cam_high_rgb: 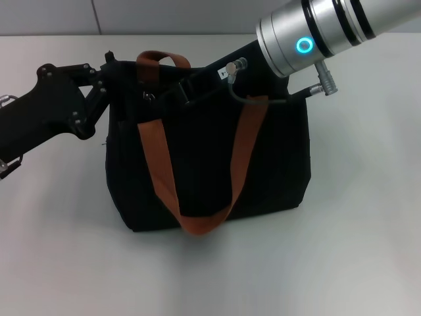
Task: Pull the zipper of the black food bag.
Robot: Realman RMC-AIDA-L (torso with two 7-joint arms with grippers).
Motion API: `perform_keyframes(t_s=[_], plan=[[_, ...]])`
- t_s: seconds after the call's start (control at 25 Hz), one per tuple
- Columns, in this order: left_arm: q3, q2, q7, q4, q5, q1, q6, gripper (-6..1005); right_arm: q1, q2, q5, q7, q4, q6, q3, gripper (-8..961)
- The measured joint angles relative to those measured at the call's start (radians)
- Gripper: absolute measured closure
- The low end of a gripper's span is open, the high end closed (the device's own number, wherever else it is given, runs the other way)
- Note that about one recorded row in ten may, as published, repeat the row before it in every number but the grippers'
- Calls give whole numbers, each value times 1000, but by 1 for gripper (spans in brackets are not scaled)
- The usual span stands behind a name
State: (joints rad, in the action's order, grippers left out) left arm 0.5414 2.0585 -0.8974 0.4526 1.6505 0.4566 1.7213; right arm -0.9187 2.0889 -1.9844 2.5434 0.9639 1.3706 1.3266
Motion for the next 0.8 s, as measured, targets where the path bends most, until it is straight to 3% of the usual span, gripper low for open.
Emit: perform_keyframes(t_s=[0.28, 0.8], plan=[[0, 0, 0, 0, 0, -1, 0, 978, 19, -5, -23, 28, 47, 4, 2, 954], [-14, 2, -2, 0, 0, -5, 1, 978, 51, -2, -107, 96, 147, 7, 21, 954]])
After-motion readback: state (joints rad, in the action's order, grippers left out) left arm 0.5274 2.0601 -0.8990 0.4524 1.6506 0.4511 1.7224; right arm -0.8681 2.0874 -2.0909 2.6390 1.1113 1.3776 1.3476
